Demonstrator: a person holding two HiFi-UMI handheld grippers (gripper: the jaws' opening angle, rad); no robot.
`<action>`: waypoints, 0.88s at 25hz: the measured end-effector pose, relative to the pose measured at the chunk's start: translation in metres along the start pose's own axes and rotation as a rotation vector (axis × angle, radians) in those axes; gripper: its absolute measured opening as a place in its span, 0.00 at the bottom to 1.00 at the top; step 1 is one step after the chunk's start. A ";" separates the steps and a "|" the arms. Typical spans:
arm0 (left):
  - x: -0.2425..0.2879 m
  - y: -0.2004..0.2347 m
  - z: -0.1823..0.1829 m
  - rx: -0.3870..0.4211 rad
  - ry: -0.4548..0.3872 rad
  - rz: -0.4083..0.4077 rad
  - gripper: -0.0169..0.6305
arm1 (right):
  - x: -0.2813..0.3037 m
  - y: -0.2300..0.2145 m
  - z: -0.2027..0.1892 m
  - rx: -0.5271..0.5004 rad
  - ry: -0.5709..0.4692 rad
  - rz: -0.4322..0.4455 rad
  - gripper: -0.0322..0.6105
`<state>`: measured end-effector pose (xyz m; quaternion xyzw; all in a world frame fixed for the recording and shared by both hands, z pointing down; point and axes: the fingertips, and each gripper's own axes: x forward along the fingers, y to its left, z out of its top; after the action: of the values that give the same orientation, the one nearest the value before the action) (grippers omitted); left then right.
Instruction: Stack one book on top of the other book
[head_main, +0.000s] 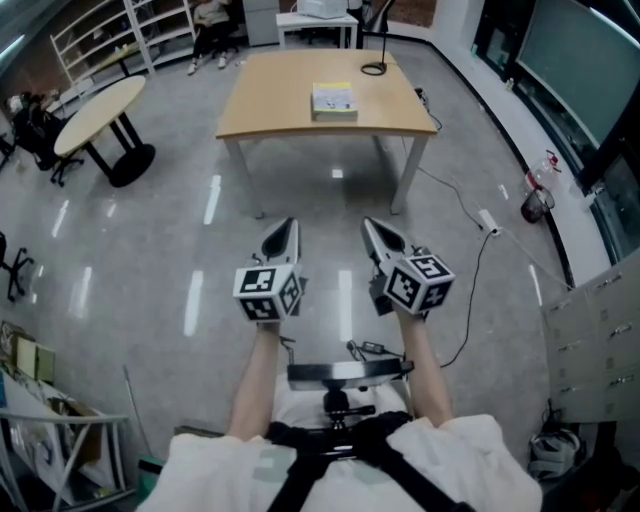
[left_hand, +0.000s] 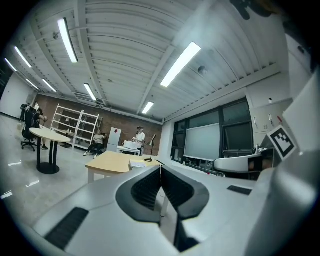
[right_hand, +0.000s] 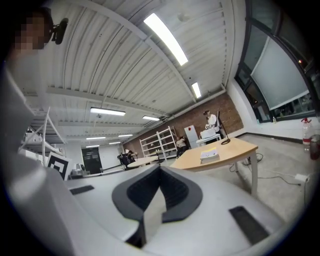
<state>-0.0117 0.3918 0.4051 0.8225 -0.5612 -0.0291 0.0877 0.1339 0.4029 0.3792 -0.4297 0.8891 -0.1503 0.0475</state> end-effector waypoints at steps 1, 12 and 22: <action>-0.001 0.000 -0.002 0.007 0.008 -0.003 0.05 | 0.000 0.001 -0.002 0.004 -0.003 -0.006 0.05; -0.013 0.006 -0.008 0.014 0.022 -0.010 0.05 | -0.005 0.014 -0.012 -0.007 0.002 -0.026 0.05; -0.020 0.019 -0.015 0.009 0.033 0.006 0.05 | -0.006 0.016 -0.020 0.010 0.005 -0.020 0.05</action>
<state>-0.0340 0.4049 0.4222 0.8214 -0.5625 -0.0127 0.0933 0.1213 0.4217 0.3926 -0.4380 0.8841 -0.1563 0.0457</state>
